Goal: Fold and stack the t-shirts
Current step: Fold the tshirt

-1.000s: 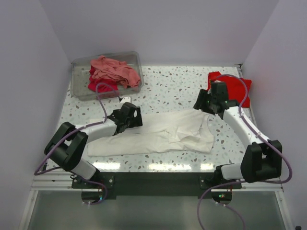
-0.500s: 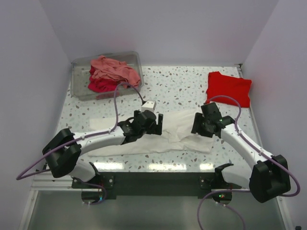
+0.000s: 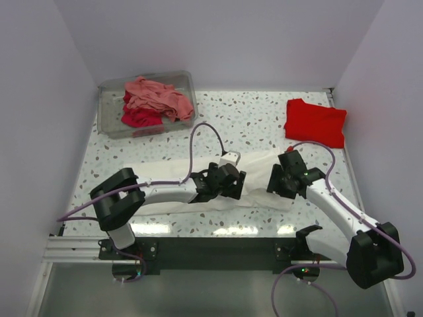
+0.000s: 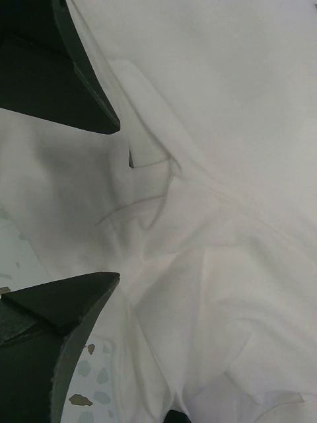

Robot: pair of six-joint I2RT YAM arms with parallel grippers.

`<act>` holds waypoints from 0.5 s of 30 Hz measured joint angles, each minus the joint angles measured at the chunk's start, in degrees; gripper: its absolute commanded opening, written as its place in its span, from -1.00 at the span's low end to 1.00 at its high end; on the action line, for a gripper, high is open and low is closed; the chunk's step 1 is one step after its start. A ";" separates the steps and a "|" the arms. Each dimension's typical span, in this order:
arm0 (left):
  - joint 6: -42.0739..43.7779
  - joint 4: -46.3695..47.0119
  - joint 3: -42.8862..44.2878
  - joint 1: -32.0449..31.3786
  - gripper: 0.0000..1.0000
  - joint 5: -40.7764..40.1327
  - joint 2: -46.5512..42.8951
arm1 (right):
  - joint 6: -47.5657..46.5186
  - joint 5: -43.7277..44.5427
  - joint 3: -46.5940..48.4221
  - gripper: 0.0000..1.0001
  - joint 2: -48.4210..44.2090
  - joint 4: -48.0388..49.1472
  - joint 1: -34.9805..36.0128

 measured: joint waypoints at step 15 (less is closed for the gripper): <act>-1.11 0.20 1.55 -1.55 0.29 0.37 4.17 | 1.07 -0.46 -0.83 -0.26 1.53 2.75 0.07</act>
